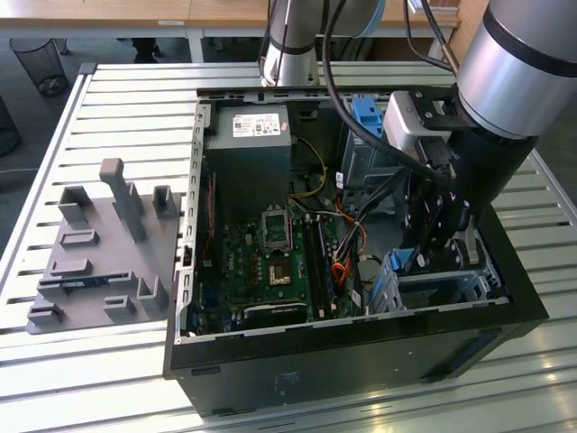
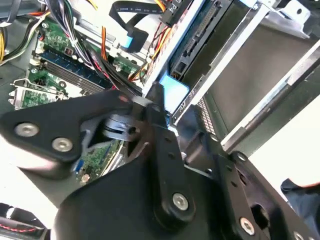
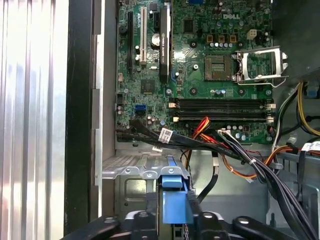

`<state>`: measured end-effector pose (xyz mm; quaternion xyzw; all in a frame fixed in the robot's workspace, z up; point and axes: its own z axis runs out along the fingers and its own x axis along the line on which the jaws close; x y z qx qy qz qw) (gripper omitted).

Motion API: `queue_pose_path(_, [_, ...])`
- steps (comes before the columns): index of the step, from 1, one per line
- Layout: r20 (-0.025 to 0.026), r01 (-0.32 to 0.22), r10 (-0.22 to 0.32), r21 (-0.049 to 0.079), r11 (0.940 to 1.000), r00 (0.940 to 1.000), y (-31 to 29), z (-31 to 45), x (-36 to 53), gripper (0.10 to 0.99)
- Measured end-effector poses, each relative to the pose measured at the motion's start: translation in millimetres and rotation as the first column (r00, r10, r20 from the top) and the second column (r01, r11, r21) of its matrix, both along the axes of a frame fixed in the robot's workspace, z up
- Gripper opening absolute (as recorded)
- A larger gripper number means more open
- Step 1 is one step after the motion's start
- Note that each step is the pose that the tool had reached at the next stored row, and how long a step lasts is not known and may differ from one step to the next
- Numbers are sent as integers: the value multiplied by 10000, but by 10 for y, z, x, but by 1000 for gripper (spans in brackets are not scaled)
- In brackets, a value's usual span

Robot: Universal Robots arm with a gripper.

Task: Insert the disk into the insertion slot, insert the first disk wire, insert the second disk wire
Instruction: 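Insert the disk into the insertion slot, then insert the first disk wire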

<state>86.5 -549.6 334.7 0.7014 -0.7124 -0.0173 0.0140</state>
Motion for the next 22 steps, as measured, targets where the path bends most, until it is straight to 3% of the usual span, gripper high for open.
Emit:
queue_pose_path(6, [0,0,0,1,10000,10000,0,39,0,122])
queue_pose_path(22, [0,0,0,0,10000,10000,0,87,0,106])
